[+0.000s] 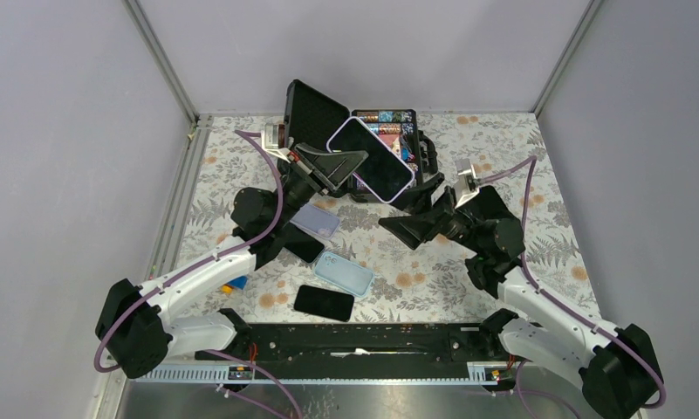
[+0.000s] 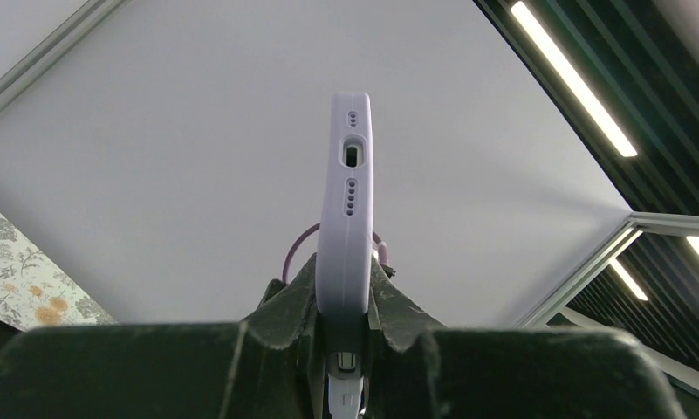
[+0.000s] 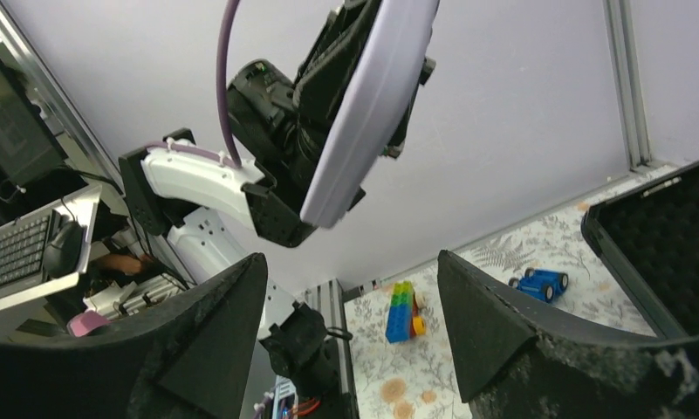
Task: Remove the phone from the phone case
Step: Remove the phone case from the phone.
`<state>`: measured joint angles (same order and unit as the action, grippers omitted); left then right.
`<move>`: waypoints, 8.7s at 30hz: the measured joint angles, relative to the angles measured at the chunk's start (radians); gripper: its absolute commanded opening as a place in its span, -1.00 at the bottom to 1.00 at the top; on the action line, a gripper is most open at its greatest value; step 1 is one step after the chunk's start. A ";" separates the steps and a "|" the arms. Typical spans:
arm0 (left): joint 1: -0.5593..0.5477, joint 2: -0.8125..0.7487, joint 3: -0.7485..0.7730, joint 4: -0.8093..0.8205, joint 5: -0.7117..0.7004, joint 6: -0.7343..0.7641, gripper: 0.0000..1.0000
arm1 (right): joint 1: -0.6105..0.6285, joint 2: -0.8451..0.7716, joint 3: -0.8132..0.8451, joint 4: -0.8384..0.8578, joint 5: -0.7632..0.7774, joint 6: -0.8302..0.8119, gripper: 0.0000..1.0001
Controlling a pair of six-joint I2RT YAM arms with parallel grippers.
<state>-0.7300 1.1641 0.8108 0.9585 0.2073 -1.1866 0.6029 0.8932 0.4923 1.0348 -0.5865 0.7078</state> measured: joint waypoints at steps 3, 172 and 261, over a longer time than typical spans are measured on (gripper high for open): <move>0.000 0.000 0.000 -0.005 -0.003 -0.002 -1.00 | 0.001 0.032 0.021 0.046 0.022 0.016 0.54; 0.349 -0.051 -0.016 0.097 0.480 -0.372 -1.00 | -0.181 0.114 0.201 -0.128 -0.054 0.233 0.77; 0.347 -0.086 -0.022 -0.029 0.429 -0.278 -1.00 | -0.059 0.188 0.344 -0.193 -0.156 0.111 0.19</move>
<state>-0.3832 1.0782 0.7891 0.9291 0.6361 -1.4643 0.5442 1.0809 0.8368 0.8413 -0.7429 0.8185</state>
